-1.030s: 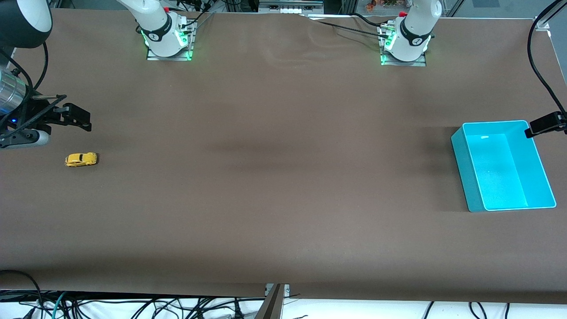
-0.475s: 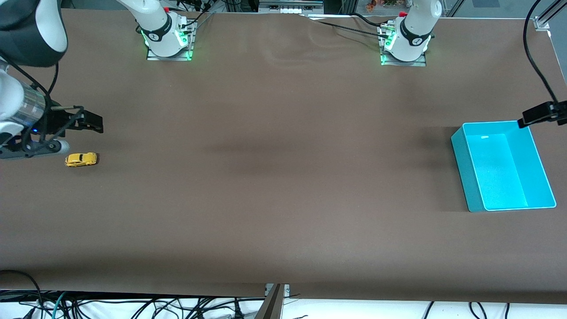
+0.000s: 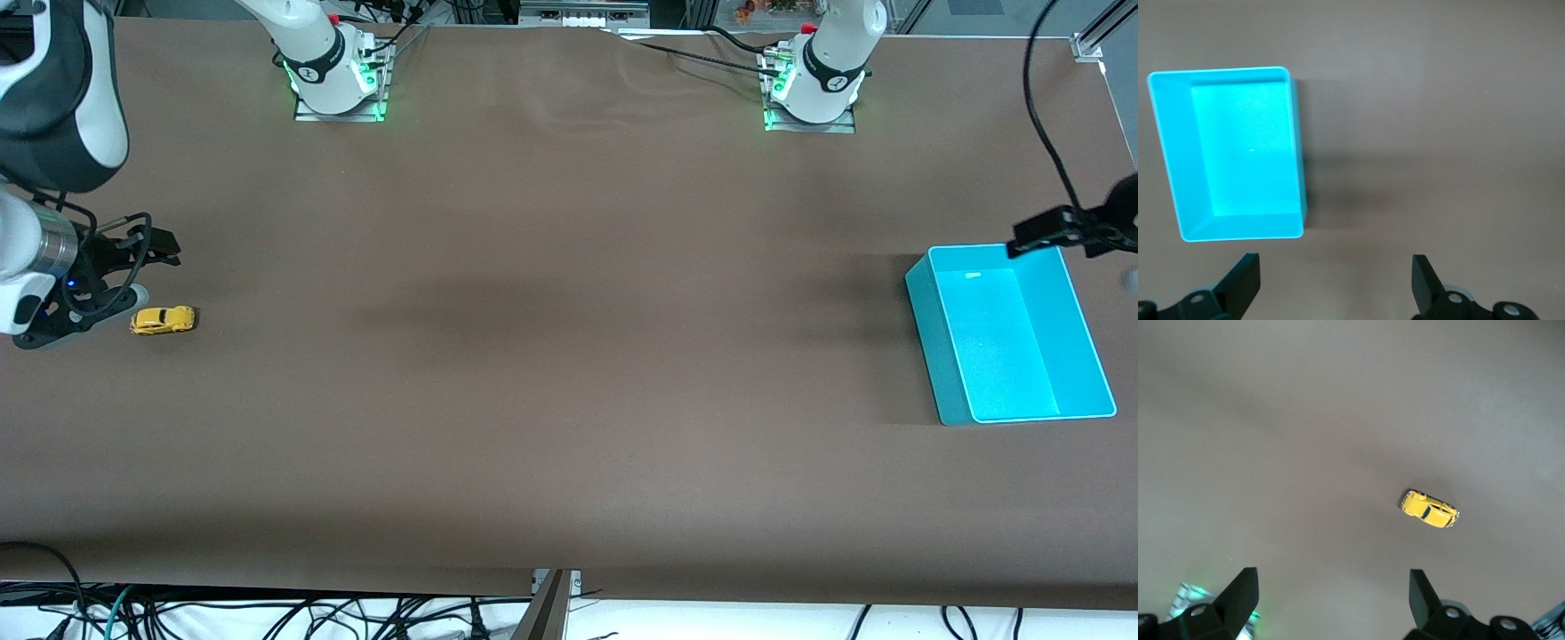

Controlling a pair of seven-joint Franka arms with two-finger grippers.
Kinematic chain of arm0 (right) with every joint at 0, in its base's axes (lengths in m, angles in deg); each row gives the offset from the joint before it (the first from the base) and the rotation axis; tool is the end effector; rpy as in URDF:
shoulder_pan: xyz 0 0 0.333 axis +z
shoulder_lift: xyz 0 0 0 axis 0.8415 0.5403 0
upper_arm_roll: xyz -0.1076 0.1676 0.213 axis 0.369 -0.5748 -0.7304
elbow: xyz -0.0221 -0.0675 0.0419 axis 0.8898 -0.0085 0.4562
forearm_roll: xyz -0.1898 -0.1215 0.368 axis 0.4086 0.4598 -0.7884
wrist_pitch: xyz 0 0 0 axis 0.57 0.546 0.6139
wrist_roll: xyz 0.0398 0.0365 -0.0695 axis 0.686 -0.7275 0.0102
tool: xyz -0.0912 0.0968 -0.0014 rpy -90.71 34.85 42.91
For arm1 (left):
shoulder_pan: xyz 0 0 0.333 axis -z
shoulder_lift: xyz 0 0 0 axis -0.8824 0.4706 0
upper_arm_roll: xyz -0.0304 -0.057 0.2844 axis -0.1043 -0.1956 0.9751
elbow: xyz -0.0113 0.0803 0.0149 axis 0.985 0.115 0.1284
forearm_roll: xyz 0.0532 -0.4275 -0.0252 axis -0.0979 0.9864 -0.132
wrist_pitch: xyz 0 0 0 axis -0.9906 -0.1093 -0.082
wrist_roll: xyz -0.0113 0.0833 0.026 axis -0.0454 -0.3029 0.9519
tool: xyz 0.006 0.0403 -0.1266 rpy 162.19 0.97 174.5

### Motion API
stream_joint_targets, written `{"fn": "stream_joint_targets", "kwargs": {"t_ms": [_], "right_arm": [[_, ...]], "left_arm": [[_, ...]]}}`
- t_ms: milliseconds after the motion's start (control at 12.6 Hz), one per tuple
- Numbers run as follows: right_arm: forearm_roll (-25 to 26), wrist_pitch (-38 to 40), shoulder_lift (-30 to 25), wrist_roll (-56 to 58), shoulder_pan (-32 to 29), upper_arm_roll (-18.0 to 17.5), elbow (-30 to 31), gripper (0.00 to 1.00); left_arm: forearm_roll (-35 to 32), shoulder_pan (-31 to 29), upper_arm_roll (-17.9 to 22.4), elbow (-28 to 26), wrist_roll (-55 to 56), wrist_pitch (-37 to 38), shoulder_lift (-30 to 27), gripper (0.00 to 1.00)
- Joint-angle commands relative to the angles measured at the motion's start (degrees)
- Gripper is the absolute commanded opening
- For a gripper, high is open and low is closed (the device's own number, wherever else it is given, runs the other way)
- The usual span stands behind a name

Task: Wind and store yellow beetle car
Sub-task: 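Lower the open right gripper over the yellow beetle car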

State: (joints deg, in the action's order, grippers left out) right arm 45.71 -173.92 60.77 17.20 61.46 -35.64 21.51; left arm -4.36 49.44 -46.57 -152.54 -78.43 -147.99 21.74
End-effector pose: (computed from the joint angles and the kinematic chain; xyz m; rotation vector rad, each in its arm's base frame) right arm 0.6508 -0.0344 0.4331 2.9116 0.8623 -0.4325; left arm 0.6204 0.0265 0.5528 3.1330 0.0188 -0.1813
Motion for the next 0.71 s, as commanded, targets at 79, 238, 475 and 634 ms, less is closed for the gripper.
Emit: {"fn": "stream_joint_targets", "kwargs": {"t_ms": [79, 238, 475, 634], "right_arm": [[0.78, -5.39, 3.31, 15.85, -4.94, -0.30, 3.37, 1.00], [0.87, -11.01, 3.23, 23.05, -6.88, -0.30, 7.94, 1.00], [0.87, -19.62, 3.23, 34.83, -9.43, -0.21, 14.10, 1.00], [0.87, -25.42, 3.40, 44.49, -11.54, -0.30, 17.44, 1.00]], "left_arm": [[-0.63, 0.36, -0.97, -1.82, -0.18, 2.76, -5.74, 1.00], [-0.63, 1.93, -0.53, -9.20, 0.25, 2.15, -11.98, 1.00], [-1.33, 6.67, 2.88, -11.52, 0.52, 1.44, -14.82, 1.00], [-0.46, 9.15, 7.81, -11.60, 0.35, 1.44, -14.74, 1.00]]}}
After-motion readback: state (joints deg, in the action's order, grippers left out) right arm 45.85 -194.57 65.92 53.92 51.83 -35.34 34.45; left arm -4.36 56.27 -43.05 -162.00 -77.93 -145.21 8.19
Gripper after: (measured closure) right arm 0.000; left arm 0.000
